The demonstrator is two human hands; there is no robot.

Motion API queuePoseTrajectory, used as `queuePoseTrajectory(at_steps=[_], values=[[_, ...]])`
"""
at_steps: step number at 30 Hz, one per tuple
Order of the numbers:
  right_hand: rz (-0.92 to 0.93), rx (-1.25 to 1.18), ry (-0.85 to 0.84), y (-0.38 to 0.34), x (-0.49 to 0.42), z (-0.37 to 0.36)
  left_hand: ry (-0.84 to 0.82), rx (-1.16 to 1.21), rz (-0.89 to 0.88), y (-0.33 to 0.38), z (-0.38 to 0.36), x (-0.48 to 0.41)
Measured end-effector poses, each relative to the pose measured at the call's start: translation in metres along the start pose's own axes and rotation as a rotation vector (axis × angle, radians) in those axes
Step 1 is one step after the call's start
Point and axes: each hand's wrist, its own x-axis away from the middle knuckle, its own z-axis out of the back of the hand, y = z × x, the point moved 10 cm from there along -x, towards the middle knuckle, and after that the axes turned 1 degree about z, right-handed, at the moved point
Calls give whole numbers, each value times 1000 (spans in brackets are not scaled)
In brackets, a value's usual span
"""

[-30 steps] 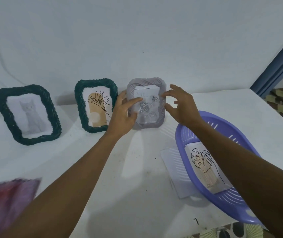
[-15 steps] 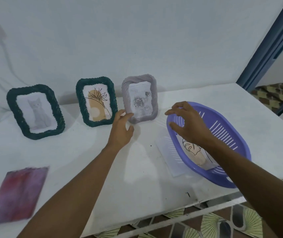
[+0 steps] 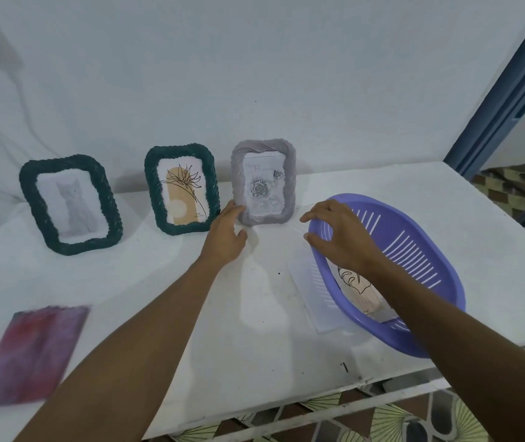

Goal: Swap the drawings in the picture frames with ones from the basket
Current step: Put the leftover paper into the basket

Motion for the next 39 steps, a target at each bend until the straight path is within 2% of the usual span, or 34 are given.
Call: queuePoseTrajectory(at_steps=[4,7,10,13,16,18,23,28,32,36,39], values=[[-37,-5,9,4,2,1,63,-82,13,10,2,19],[-77,-12,-24,6,6,0,114,-117,-78,26,-3,45],[-107,23,-117,4,11,-4,-4,-205,-88,39,-31,72],[-140,8,-151,2,15,1,-130,-414,-111,59,-66,92],[-161,7,-137,2,17,13,-282,-520,-18,58,-98,104],[-180,3,-86,5,17,27,-303,-530,9,60,-106,106],[-248,-22,-29,18,29,54,-269,-409,28,76,-108,105],[-243,-50,-5,23,39,62,-110,-234,-5,86,-105,112],[-242,-75,-5,27,41,61,-102,-81,79,88,-107,122],[-230,-61,-31,25,40,52,-20,208,140,80,-85,129],[-239,-36,-74,22,39,36,56,258,163,73,-58,129]])
